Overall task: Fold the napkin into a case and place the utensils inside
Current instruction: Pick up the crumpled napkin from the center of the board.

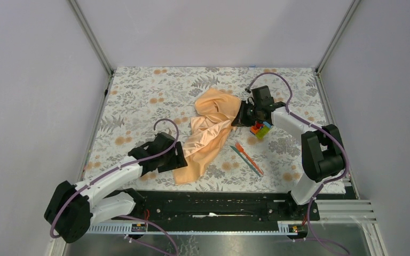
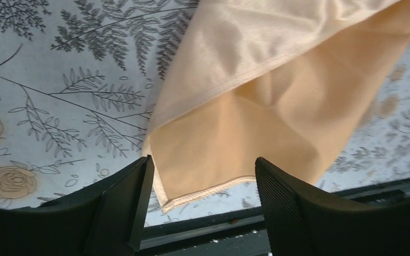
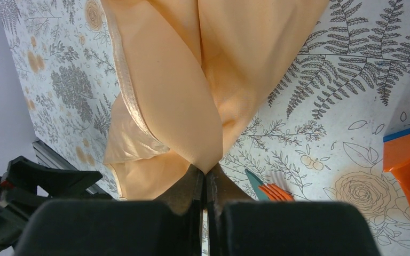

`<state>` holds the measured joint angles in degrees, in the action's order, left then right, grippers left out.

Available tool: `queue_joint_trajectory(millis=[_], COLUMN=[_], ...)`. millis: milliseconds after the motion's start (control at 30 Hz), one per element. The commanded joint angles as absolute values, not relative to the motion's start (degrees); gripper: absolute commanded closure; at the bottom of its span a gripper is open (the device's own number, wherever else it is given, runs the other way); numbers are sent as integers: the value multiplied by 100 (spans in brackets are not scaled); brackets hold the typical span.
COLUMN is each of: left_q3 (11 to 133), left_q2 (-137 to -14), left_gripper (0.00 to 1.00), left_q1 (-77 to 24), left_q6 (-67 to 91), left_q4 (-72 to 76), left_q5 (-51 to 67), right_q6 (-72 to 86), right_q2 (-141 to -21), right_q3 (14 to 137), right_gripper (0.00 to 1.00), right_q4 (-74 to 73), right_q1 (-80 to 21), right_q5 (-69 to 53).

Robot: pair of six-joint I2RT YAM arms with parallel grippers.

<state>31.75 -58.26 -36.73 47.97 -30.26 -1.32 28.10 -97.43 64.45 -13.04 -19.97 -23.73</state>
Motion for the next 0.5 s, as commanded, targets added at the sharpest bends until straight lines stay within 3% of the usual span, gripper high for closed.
queue_joint_trajectory(millis=[0,133,267,467], left_q3=[3138,2997,2924,2810], left_q2=[-6117,-6049,-6476,-7009], left_gripper=[28,30,31,49], left_q1=[-3647,-3647,-3648,-3645], left_q6=[4695,4627,4635,4604], left_q4=[-2859,-2609,-2123,-1773], left_q5=[-633,-1215,-905,-1208], right_q6=[2683,2647,2659,2660], right_q2=[-9436,-9422,-9440,-9417], right_q3=[6547,6535,6556,6539], right_gripper=[100,100,100,100], right_q4=[-1189,-1179,-1153,-1131], right_q1=[-1992,-1991,-1993,-1990], right_q5=[-2576,-2574,-2642,-2642])
